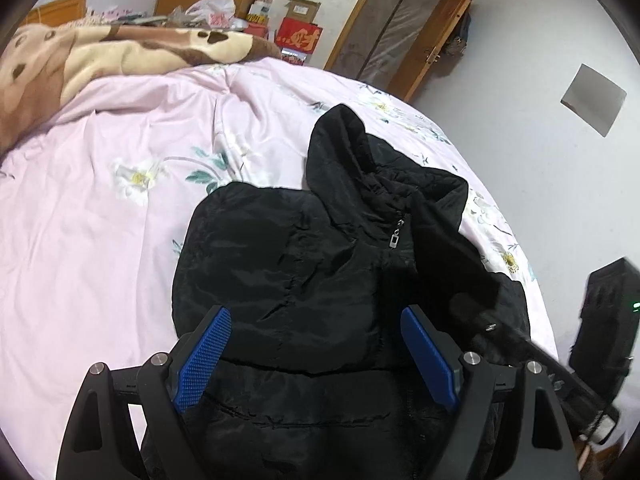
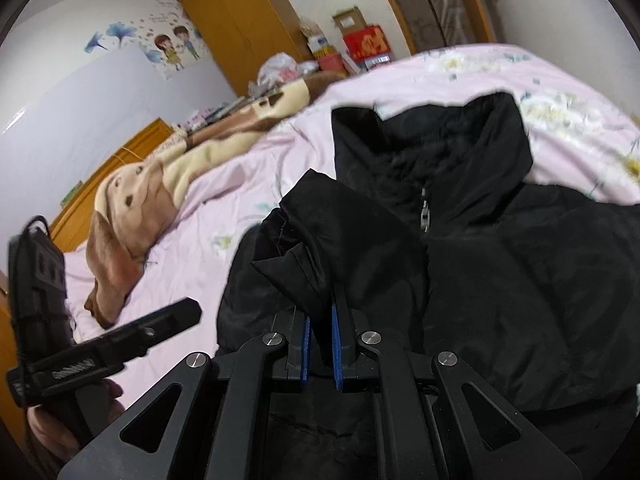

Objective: Fold large clothes
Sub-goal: 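Fold the held sleeve across the jacket body toward the left tool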

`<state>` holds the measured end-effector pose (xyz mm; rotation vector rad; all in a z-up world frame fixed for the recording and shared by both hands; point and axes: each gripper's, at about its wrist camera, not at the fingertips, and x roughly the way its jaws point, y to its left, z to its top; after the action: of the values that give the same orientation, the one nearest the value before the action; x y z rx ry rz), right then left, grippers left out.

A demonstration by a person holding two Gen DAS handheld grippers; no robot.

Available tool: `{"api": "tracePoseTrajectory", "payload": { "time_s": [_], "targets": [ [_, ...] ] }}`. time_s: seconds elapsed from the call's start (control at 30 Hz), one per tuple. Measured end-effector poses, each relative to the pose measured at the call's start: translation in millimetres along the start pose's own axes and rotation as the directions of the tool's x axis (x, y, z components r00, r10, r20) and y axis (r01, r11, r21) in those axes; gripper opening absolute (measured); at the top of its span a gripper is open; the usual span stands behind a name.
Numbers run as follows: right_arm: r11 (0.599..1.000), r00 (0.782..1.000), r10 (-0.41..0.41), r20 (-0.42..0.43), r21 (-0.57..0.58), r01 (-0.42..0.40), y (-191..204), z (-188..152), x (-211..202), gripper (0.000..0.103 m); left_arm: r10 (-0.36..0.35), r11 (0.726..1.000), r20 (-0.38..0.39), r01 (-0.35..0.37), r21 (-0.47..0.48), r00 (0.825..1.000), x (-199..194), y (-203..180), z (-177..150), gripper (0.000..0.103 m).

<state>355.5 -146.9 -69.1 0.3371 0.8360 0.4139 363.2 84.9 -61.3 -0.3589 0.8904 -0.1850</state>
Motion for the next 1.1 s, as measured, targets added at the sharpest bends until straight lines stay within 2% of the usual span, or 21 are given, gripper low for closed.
{"api": "tracePoseTrajectory", "payload": {
  "time_s": [0.2,0.23,0.3,0.33,0.37,0.43,0.53,0.6,0.67,0.73,0.83,0.87,0.9,0.93,1.0,1.07,1.1],
  "targets": [
    [1.0,0.997,-0.001,-0.074,0.027,0.003,-9.0,-13.9,26.0,0.009,-0.025,1.0,-0.028,0.025,-0.016,0.999,16.9,3.1,-1.4,0.087],
    [0.999,0.996,-0.002,-0.087,0.036,0.006,-11.4,-15.2,28.6,0.012,-0.034,0.999,-0.031,0.033,-0.027,0.999,19.9,3.1,-0.8,0.087],
    [0.998,0.994,0.012,-0.111,0.068,-0.005,-17.0,-16.6,30.9,0.022,-0.064,0.997,-0.043,0.062,-0.049,0.997,26.5,2.8,0.9,0.087],
    [0.997,0.993,0.017,-0.116,0.076,-0.009,-18.2,-17.3,30.5,0.033,-0.074,0.996,-0.051,0.071,-0.055,0.996,29.7,2.0,2.1,0.087],
    [0.997,0.993,0.017,-0.115,0.076,-0.008,-19.1,-17.5,27.5,0.048,-0.089,0.995,-0.06,0.086,-0.054,0.994,34.5,-0.4,3.7,0.089],
    [0.997,0.995,0.008,-0.104,0.071,0.0,-20.2,-17.6,18.0,0.066,-0.098,0.994,-0.086,0.093,-0.057,0.991,44.2,-4.3,6.3,0.089],
    [0.996,0.995,0.032,-0.093,0.087,-0.024,-28.5,-19.2,-4.4,0.069,-0.108,0.993,-0.132,0.1,-0.068,0.985,63.5,-14.1,8.8,0.09],
    [0.995,0.996,0.02,-0.083,0.096,-0.012,-38.1,-21.0,-20.1,0.069,-0.113,0.993,-0.155,0.106,-0.051,0.981,75.0,-23.1,8.9,0.09],
    [0.994,0.998,-0.026,-0.055,0.104,0.032,-52.1,-22.6,-40.6,0.069,-0.07,0.998,-0.191,0.067,-0.023,0.979,89.7,-33.0,7.5,0.09],
    [0.986,0.992,-0.122,-0.032,0.109,0.125,-67.9,-24.6,-59.3,0.069,-0.038,0.999,-0.208,0.034,-0.022,0.977,99.2,-38.5,4.7,0.09],
    [0.953,0.959,-0.282,-0.001,0.112,0.281,-93.1,-28.2,-81.3,0.069,0.014,1.0,-0.236,-0.016,-0.006,0.972,111.9,-49.0,-4.9,0.089],
    [0.938,0.945,-0.328,0.003,0.116,0.326,-101.5,-29.2,-85.6,0.069,0.027,1.0,-0.225,-0.029,-0.002,0.974,112.3,-50.9,-7.7,0.082],
    [0.927,0.934,-0.356,-0.002,0.127,0.354,-108.2,-29.5,-87.4,0.069,0.04,0.999,-0.216,-0.041,0.004,0.975,112.6,-52.7,-9.4,0.068],
    [0.917,0.928,-0.372,-0.009,0.149,0.369,-116.7,-30.2,-89.6,0.069,0.057,0.998,-0.215,-0.054,0.019,0.975,113.8,-57.0,-10.6,0.06],
    [0.909,0.926,-0.378,-0.007,0.188,0.372,-127.2,-29.4,-92.7,0.069,0.073,0.997,-0.213,-0.065,0.04,0.974,111.4,-61.7,-11.0,0.018],
    [0.901,0.921,-0.389,0.002,0.208,0.38,-129.2,-29.9,-95.8,0.069,0.074,0.996,-0.169,-0.064,0.068,0.983,100.3,-67.5,-7.9,0.009],
    [0.9,0.919,-0.393,0.002,0.208,0.384,-128.8,-29.3,-97.3,0.069,0.07,0.996,-0.144,-0.06,0.073,0.987,93.2,-69.7,-5.4,0.007]
  ]
}}
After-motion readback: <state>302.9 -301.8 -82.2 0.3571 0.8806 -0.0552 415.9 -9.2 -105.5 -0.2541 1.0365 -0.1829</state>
